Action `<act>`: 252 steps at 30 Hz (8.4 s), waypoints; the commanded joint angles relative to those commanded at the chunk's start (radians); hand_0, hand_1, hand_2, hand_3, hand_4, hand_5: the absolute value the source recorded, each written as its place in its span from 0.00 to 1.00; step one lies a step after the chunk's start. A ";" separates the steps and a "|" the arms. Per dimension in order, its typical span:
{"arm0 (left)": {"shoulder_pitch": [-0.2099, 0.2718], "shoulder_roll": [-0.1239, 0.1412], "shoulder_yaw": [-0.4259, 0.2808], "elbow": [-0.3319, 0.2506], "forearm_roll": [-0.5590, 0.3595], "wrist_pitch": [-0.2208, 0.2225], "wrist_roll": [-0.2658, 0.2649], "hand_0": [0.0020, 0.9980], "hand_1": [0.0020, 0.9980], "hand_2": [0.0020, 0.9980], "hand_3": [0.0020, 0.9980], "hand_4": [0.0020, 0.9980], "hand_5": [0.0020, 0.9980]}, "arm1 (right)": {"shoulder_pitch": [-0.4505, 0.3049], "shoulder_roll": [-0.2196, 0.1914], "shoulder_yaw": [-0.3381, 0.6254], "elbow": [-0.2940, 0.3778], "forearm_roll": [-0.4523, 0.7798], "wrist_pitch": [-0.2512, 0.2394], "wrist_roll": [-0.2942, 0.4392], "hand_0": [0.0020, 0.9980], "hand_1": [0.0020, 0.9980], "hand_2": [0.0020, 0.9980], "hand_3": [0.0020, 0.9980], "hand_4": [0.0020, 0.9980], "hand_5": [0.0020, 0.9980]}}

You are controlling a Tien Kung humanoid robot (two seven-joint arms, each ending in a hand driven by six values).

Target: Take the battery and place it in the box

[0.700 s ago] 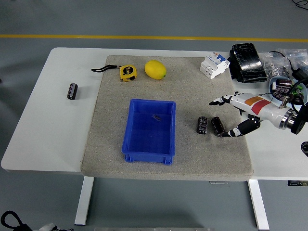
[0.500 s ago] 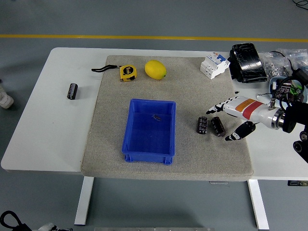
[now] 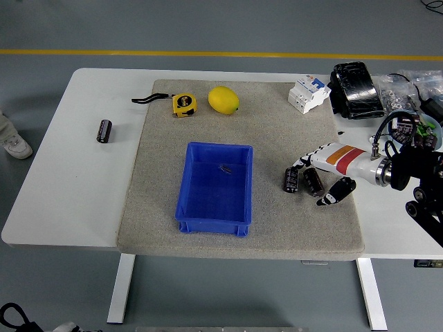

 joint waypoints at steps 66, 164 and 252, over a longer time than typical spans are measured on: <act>-0.012 0.005 0.008 -0.006 0.007 -0.016 0.001 0.60 0.56 0.60 0.71 0.72 0.69 | 0.012 0.018 0.074 -0.044 0.049 -0.031 -0.001 0.53 0.47 0.50 0.53 0.76 0.01; -0.015 0.013 -0.042 -0.005 0.076 -0.020 0.011 0.61 0.56 0.58 0.71 0.72 0.68 | -0.061 0.184 0.155 -0.063 0.099 0.021 -0.189 0.52 0.57 0.62 0.75 1.00 0.24; -0.017 0.028 -0.046 -0.015 0.099 -0.032 0.026 0.61 0.53 0.56 0.71 0.72 0.69 | 0.119 0.222 -0.014 0.158 0.125 0.009 -0.188 0.72 0.77 0.94 1.00 1.00 0.24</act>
